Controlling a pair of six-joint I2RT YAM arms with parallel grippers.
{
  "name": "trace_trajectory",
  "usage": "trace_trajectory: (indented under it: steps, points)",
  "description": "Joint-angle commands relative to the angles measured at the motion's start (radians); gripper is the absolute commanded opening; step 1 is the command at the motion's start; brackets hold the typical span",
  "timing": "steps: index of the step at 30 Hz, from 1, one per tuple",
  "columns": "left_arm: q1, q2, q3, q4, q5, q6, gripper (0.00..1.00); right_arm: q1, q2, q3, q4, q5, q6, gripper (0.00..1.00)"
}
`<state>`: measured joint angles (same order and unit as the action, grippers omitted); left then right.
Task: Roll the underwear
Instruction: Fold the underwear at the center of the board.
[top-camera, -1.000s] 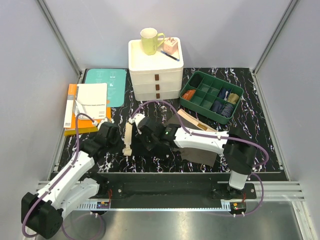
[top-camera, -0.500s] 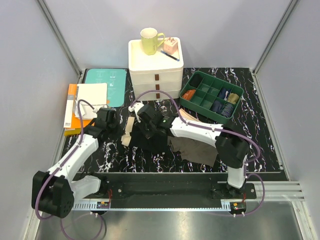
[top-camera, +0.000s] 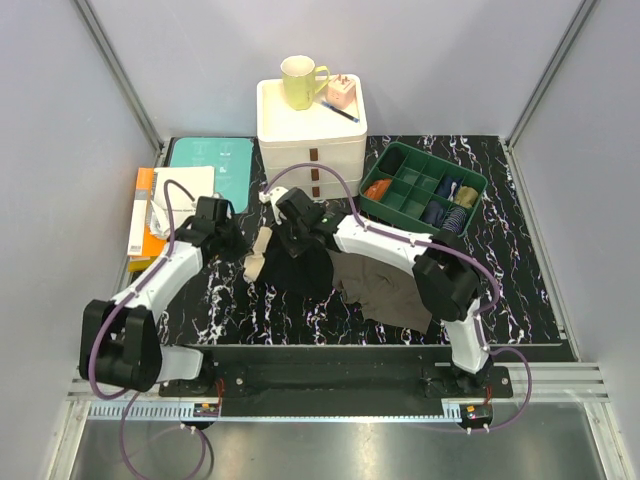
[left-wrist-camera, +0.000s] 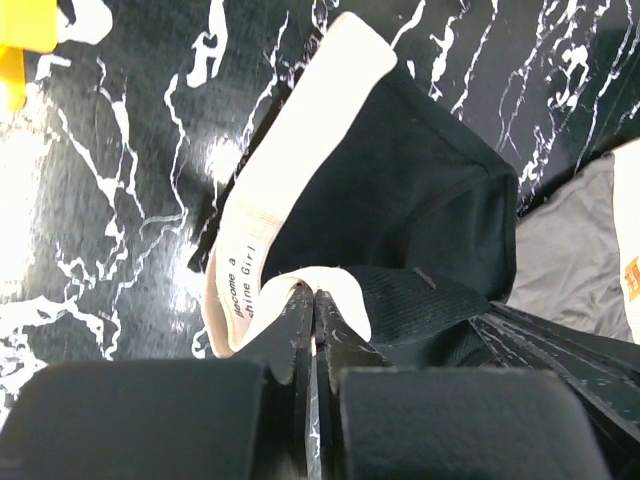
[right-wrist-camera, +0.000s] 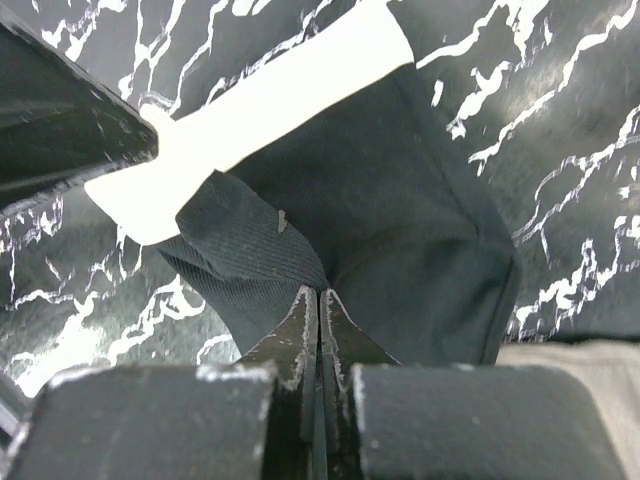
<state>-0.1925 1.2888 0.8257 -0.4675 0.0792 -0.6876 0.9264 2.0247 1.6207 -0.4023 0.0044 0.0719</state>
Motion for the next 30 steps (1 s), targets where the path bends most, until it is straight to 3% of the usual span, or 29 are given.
trace_trajectory:
  steps: [1,3,4,7,8,9,11,17,30]
  points:
    - [0.027,0.049,0.076,0.064,0.065,0.030,0.05,-0.029,0.046,0.085,-0.001,-0.058,-0.029,0.00]
    - [0.034,0.073,0.088,0.073,0.076,0.034,0.12,-0.040,0.072,0.110,-0.003,-0.063,-0.035,0.00]
    - [0.042,0.079,0.102,0.079,0.079,0.036,0.28,-0.044,0.081,0.117,-0.003,-0.064,-0.037,0.00]
    - [0.054,0.092,0.115,0.098,0.085,0.037,0.58,-0.072,0.127,0.154,-0.006,-0.081,-0.032,0.00]
    - [0.057,0.089,0.115,0.102,0.082,0.039,0.79,-0.078,0.135,0.168,-0.007,-0.086,-0.029,0.00]
    - [0.057,0.087,0.115,0.108,0.076,0.042,0.88,-0.090,0.152,0.174,-0.007,-0.090,-0.030,0.00]
    - [0.057,0.084,0.110,0.116,0.076,0.046,0.95,-0.098,0.164,0.192,-0.004,-0.095,-0.032,0.00]
    - [0.057,0.086,0.056,0.168,0.106,0.054,0.94,-0.120,0.213,0.223,-0.007,-0.110,-0.032,0.00]
    - [0.057,0.066,-0.092,0.397,0.155,0.048,0.76,-0.143,0.253,0.245,-0.006,-0.118,-0.027,0.00]
